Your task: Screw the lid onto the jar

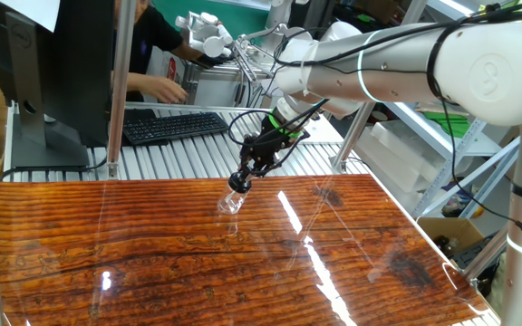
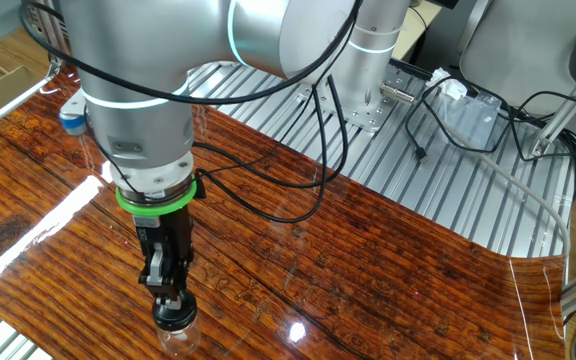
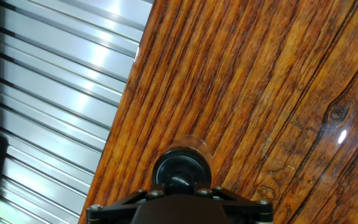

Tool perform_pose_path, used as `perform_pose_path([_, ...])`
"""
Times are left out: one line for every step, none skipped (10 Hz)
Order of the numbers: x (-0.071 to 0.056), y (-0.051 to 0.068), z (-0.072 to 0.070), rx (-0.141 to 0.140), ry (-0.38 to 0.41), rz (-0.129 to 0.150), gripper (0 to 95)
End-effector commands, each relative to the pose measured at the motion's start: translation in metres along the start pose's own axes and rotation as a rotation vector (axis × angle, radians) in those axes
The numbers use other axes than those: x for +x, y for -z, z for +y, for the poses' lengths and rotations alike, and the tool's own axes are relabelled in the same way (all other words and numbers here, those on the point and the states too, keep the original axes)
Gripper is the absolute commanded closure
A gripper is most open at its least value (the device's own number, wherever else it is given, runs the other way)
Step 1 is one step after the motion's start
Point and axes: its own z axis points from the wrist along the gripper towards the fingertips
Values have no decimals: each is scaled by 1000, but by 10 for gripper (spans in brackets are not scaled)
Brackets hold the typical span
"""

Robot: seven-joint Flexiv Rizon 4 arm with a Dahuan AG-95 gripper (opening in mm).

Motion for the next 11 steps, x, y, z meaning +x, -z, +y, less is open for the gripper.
perform_pose_path([0, 0, 1, 1, 12, -7, 950])
perform_pose_path([0, -1, 1, 2, 7, -9, 950])
perform_pose_path([-1, 1, 1, 1, 1, -5, 950])
perform_pose_path([-1, 4, 2, 2, 1, -2, 950])
perform_pose_path([-1, 6, 2, 5, 5, -4, 950])
perform_pose_path([-1, 5, 2, 6, 6, -8, 950])
perform_pose_path([-1, 4, 2, 7, 8, -8, 950])
perform_pose_path([-1, 4, 2, 8, 10, -12, 950])
perform_pose_path([-1, 4, 2, 8, 11, -12, 950])
perform_pose_path([-1, 4, 2, 8, 11, -12, 950])
perform_pose_path([-1, 4, 2, 8, 11, -12, 950])
